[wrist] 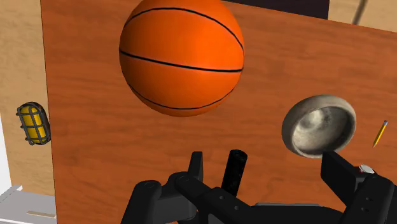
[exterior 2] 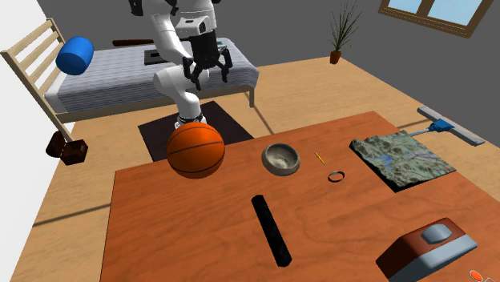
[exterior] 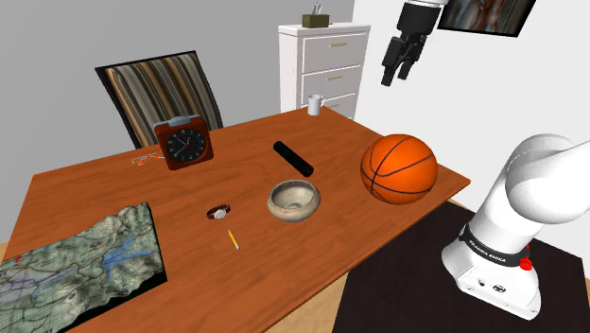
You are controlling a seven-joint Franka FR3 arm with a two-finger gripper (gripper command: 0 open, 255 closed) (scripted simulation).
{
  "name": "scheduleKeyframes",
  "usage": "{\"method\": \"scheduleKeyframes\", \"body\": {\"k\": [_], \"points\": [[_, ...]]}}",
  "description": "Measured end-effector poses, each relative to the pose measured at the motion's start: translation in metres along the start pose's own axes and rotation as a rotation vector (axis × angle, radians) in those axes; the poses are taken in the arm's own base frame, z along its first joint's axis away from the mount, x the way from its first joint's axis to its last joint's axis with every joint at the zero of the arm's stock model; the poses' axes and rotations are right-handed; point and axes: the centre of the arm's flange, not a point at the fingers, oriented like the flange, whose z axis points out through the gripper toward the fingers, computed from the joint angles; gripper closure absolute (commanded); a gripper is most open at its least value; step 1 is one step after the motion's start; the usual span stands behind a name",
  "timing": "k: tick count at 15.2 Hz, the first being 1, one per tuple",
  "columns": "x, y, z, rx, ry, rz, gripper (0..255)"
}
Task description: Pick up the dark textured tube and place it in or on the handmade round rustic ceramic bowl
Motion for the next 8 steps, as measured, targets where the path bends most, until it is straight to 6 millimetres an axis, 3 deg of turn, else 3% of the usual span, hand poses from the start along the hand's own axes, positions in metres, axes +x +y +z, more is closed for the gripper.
{"method": "scheduleKeyframes", "body": {"k": [2,8], "points": [[0.004,0.000,0.004,0.000,-0.002,0.001,0],[0.054,0.000,0.060,0.003,-0.020,0.008,0]]}}
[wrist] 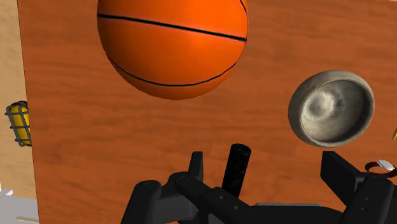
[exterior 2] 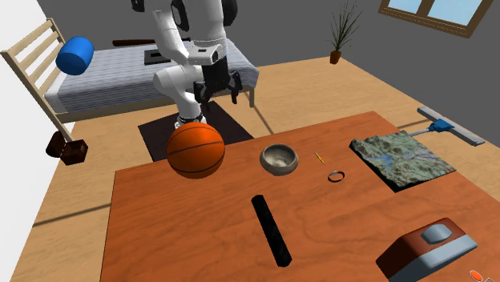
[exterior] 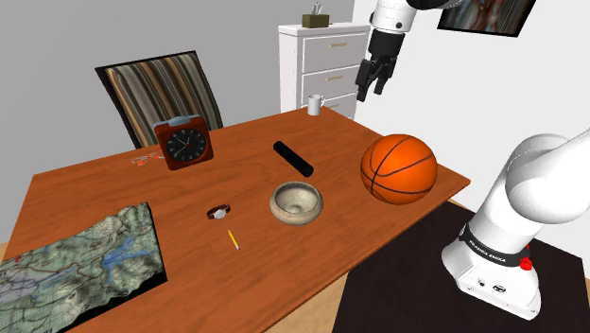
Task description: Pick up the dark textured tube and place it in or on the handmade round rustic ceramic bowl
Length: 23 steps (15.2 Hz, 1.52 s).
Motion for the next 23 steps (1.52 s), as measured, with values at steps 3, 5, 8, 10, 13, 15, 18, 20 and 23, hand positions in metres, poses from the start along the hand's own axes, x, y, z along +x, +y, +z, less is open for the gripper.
{"method": "scheduleKeyframes", "body": {"k": [3,5,8,10,13,15,18,20,23], "points": [[0.024,0.001,0.032,0.001,-0.009,0.004,0],[0.042,-0.001,0.053,0.002,-0.016,0.006,0],[0.067,0.001,0.078,0.003,-0.024,0.011,0],[0.082,-0.003,0.099,0.004,-0.031,0.014,0],[0.114,-0.002,0.135,0.006,-0.039,0.018,0],[0.131,-0.002,0.156,0.007,-0.046,0.021,0],[0.157,-0.002,0.190,0.009,-0.055,0.024,0],[0.174,-0.001,0.208,0.009,-0.062,0.027,0],[0.198,-0.004,0.239,0.011,-0.071,0.031,0]]}}
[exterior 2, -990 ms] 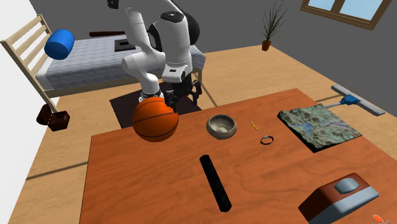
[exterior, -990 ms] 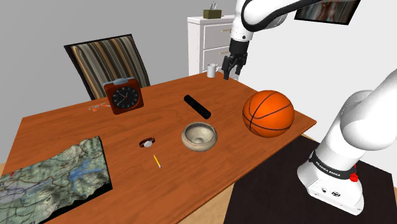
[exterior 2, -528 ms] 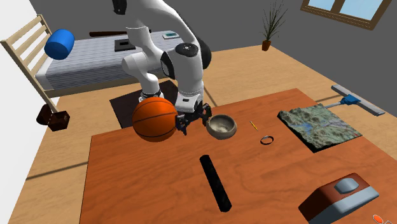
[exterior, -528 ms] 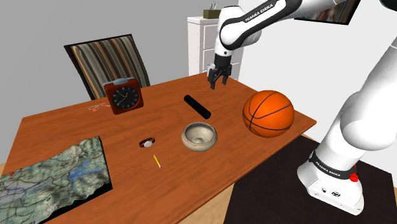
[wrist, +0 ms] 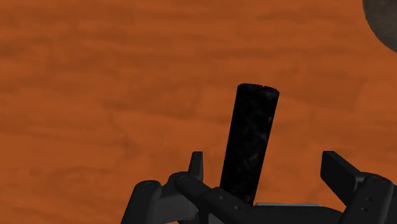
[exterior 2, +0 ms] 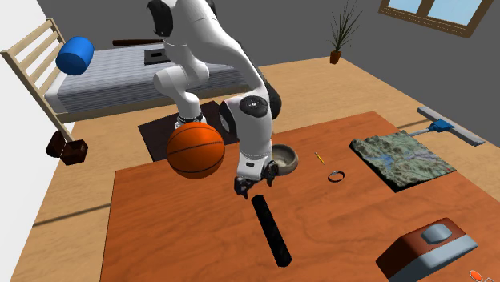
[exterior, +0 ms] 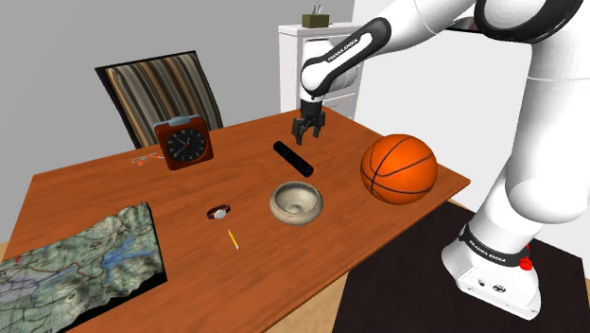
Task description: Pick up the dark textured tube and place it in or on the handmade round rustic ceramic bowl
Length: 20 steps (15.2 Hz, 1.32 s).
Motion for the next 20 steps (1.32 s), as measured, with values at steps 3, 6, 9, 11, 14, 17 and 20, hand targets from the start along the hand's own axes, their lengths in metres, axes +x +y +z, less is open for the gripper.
{"method": "scheduleKeyframes", "body": {"k": [3,6,9,11,14,17,20], "points": [[0.028,0.001,0.030,0.001,-0.010,0.004,0],[0.054,-0.001,0.062,0.002,-0.018,0.008,0],[0.071,-0.001,0.083,0.003,-0.025,0.010,0],[0.072,0.000,0.092,0.004,-0.025,0.011,0],[0.071,0.001,0.109,0.004,-0.026,0.011,0],[0.071,0.000,0.121,0.004,-0.026,0.011,0],[0.071,0.000,0.123,0.004,-0.025,0.011,0]]}}
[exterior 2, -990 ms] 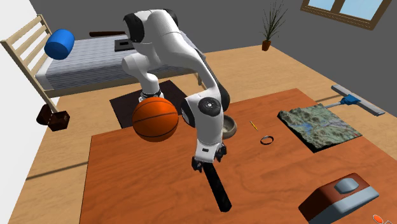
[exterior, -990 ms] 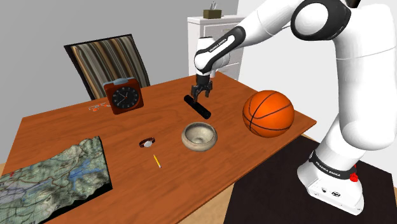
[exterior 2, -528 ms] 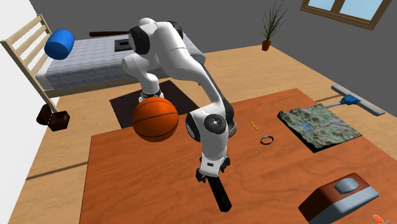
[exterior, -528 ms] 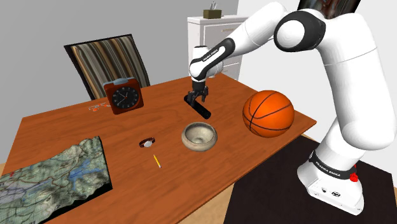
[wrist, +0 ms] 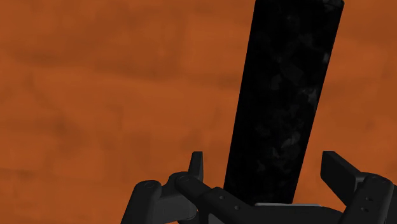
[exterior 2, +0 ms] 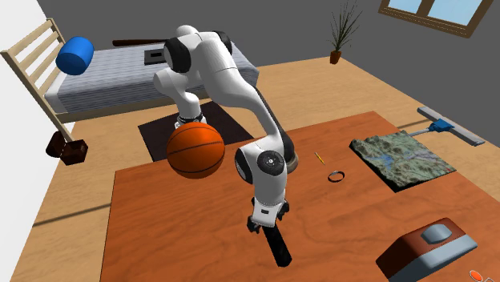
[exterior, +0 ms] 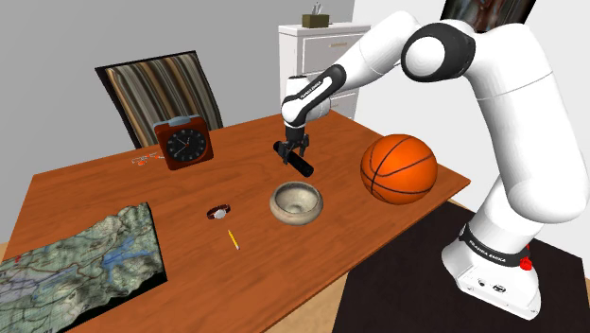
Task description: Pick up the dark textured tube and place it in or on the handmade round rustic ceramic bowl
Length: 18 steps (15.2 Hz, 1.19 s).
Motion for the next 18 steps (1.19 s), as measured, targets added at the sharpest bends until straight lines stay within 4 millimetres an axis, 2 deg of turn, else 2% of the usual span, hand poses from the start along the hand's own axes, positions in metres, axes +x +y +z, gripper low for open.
{"method": "scheduleKeyframes", "body": {"k": [2,3,13,18], "points": [[0.000,0.000,0.000,0.000,0.000,0.000,0],[0.000,0.000,0.000,0.000,0.000,0.000,255],[0.000,0.000,0.000,0.000,0.001,0.001,255],[0.000,0.000,-0.021,0.000,0.000,0.000,255]]}}
